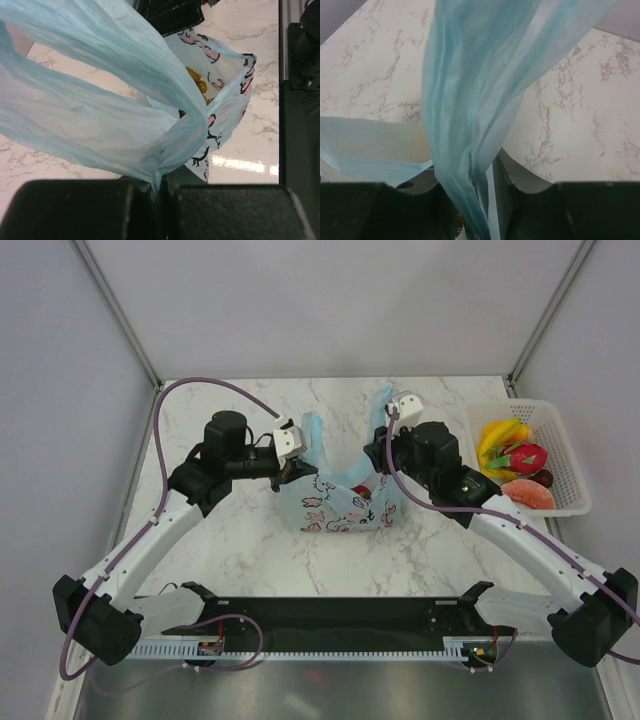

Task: Place the fake fruits into the plastic bag and tie a complex knot
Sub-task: Adjust the plastic bag at the center of the board.

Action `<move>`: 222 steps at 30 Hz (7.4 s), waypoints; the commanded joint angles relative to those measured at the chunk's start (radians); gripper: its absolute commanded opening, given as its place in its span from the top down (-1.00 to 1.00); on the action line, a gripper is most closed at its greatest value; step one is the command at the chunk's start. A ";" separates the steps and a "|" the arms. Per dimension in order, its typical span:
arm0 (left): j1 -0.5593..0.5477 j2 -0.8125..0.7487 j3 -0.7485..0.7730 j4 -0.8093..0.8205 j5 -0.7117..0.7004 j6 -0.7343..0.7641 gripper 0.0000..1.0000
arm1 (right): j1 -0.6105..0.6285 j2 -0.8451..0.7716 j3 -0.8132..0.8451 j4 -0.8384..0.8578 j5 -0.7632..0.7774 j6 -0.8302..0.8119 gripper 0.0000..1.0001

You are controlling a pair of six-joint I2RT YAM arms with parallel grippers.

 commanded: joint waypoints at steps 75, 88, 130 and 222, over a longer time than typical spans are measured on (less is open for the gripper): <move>-0.005 -0.067 -0.114 0.185 -0.007 0.041 0.95 | 0.116 0.143 0.581 -0.043 -0.196 0.286 0.57; -0.005 -0.070 -0.114 0.185 -0.009 0.037 0.96 | 0.116 0.152 0.575 -0.075 -0.279 0.197 -0.64; -0.005 -0.074 -0.122 0.212 -0.006 -0.005 0.60 | 0.103 0.184 0.477 0.026 -0.224 0.163 1.00; -0.224 -0.042 -0.312 0.805 -0.733 -0.638 -0.57 | 0.103 0.203 0.438 0.057 -0.107 0.231 1.00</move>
